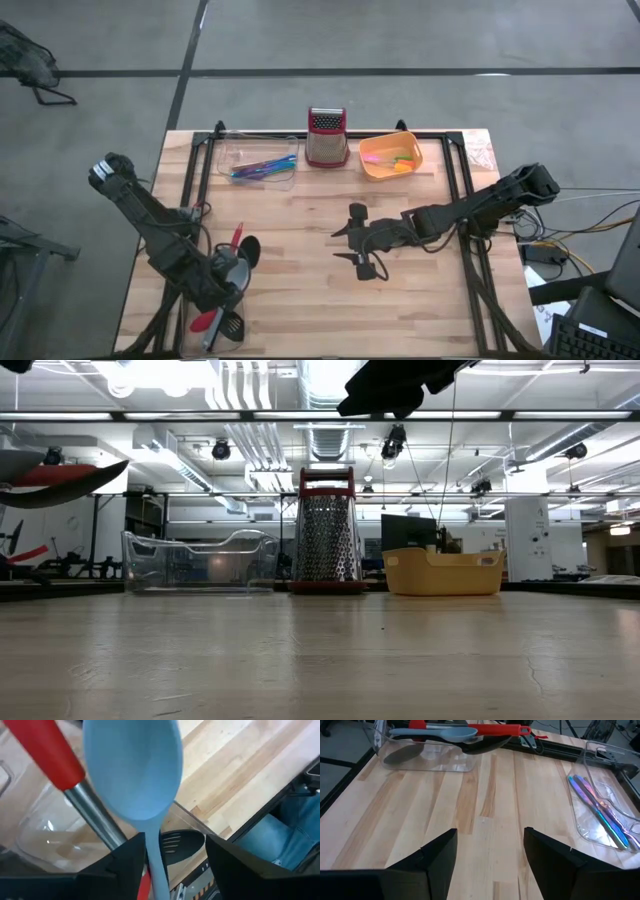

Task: Pick & Place Kitchen Items
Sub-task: Return To Home Position

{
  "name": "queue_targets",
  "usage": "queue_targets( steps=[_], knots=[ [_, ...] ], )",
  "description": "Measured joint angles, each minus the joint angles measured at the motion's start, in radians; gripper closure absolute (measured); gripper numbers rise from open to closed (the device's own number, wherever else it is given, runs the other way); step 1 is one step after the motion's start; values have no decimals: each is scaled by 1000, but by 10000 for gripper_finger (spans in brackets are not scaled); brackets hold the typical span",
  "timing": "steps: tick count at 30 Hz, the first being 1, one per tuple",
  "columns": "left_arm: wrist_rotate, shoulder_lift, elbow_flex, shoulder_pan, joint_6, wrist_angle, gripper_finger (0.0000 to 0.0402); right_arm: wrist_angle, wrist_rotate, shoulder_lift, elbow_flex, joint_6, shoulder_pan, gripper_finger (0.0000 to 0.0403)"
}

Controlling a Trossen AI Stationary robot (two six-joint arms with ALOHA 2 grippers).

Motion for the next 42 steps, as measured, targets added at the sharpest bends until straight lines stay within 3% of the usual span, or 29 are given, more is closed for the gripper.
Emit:
queue_targets(
  steps=[5, 11, 17, 20, 24, 29, 33, 37, 42],
  knots=[
    [-27, -4, 18, 0, 86, -2, 185, -3, 1, -4, 0, -1, 0, 180],
    [-29, -35, 55, 0, 136, -1, 189, -8, 1, -5, 0, -2, 0, 213],
    [-212, -69, 95, 12, 242, 2, 195, -8, 0, -5, 2, -8, 0, 268],
    [-267, -75, 102, 37, 348, 25, 219, -30, -9, -6, 11, -9, -1, 310],
    [-315, -75, 102, 84, 530, 105, 287, -50, -41, -13, 17, -25, -9, 376],
    [-326, -57, 67, 172, 864, 323, 388, 30, -234, -13, -1, -11, -68, 391],
    [-362, -54, 27, 238, 1185, 564, 391, 83, -258, -24, -37, -16, -99, 394],
    [-221, -52, -56, 350, 1433, 833, 397, 162, -258, -66, -80, -23, -116, 394],
    [-41, -52, -198, 526, 1579, 1148, 392, 308, -211, -124, -186, -49, -125, 394]
  ],
)
